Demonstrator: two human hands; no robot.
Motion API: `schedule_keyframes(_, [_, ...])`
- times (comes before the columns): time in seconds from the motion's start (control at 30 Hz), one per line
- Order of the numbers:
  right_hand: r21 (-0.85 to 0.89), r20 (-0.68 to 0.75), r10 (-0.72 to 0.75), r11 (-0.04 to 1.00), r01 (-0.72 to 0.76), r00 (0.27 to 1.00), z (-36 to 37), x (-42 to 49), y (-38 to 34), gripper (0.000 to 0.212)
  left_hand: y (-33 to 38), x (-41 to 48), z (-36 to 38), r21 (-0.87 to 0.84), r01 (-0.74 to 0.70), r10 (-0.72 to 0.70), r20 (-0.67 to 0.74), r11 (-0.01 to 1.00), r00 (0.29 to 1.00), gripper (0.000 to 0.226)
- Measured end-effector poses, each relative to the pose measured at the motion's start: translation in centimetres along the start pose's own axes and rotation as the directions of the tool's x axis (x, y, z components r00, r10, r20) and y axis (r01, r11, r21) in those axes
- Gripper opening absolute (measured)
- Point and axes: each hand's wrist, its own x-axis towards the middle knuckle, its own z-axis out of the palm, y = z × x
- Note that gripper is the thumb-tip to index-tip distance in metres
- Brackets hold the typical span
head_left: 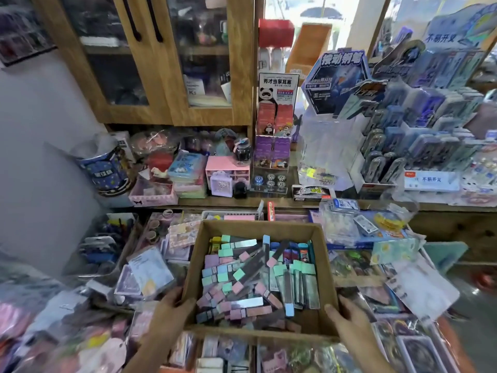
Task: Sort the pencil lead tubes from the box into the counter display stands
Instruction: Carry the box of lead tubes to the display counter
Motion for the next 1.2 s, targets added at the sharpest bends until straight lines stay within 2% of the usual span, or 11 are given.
schedule_keyframes(0.1, [-0.080,0.016,-0.059,0.995,0.060,0.998,0.5,0.2,-0.3,0.032,0.9,1.0,0.4,0.056,-0.038,0.041,-0.061,0.998,0.997,0.033])
schedule_keyframes(0.17, [-0.091,0.002,-0.100,0.991,0.099,0.995,1.0,0.2,-0.2,0.025,0.3,1.1,0.7,0.126,-0.052,0.058,-0.041,0.991,0.997,0.020])
schedule_keyframes(0.23, [-0.121,-0.018,-0.125,0.985,0.122,0.992,1.2,0.7,0.1,0.024,0.3,2.2,0.7,0.156,-0.051,0.061,-0.062,0.986,0.996,0.013])
schedule_keyframes(0.53, [-0.200,-0.032,-0.140,0.971,0.131,0.990,1.5,1.1,0.4,0.025,-0.1,3.1,1.5,0.217,-0.019,0.033,-0.060,0.976,0.998,0.019])
schedule_keyframes(0.8, [-0.119,-0.055,-0.135,0.985,0.128,0.989,1.7,0.5,0.1,0.027,0.5,2.3,1.4,0.197,-0.005,0.019,-0.066,0.980,0.998,0.018])
schedule_keyframes(0.93, [-0.099,-0.070,-0.154,0.984,0.147,0.986,1.3,-0.4,0.3,0.026,1.1,1.2,1.0,0.179,-0.017,0.023,-0.031,0.984,0.999,0.026])
schedule_keyframes(1.2, [-0.025,-0.127,-0.168,0.986,0.166,0.978,-1.3,-4.9,0.8,0.026,2.4,-2.2,-0.2,0.187,-0.107,0.103,0.030,0.977,0.994,0.027])
